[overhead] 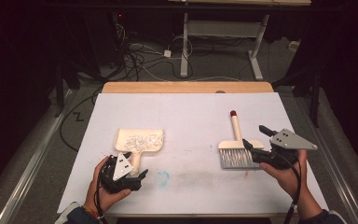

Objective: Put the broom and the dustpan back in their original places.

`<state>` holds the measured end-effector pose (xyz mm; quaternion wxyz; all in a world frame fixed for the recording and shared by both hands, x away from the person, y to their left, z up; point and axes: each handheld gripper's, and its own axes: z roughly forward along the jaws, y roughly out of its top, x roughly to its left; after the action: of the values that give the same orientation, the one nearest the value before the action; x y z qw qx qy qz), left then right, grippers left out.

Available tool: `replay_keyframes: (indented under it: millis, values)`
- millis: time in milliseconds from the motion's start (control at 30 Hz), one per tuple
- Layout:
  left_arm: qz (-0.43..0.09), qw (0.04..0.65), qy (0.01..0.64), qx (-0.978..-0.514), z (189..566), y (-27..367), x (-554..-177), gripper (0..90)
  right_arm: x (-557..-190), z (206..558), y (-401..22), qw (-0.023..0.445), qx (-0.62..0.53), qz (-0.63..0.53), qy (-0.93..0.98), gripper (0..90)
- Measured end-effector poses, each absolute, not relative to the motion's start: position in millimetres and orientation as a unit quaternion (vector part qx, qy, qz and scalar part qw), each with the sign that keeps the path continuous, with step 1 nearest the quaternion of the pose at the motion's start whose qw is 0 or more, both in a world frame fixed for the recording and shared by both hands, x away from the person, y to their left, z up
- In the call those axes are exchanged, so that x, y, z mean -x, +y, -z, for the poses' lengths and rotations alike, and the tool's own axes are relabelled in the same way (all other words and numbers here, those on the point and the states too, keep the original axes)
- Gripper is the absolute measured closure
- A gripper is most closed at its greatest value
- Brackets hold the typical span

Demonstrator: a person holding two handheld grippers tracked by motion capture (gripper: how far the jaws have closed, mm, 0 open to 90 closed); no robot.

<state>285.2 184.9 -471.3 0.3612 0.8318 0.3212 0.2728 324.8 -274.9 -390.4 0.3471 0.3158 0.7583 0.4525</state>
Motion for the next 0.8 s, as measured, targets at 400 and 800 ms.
replay_keyframes:
  millis: [400, 800]
  values:
    - [-0.277, 0.354, 0.313, -0.837, 472.3, 183.0, -283.3, 18.0, -309.7, 393.9, -278.9, 0.358, -0.316, -0.444, 0.758, 25.5]
    - [-0.278, 0.354, 0.31, -0.838, 472.1, 181.6, -282.2, 18.0, -295.2, 406.1, -284.3, 0.369, -0.311, -0.426, 0.765, 25.5]
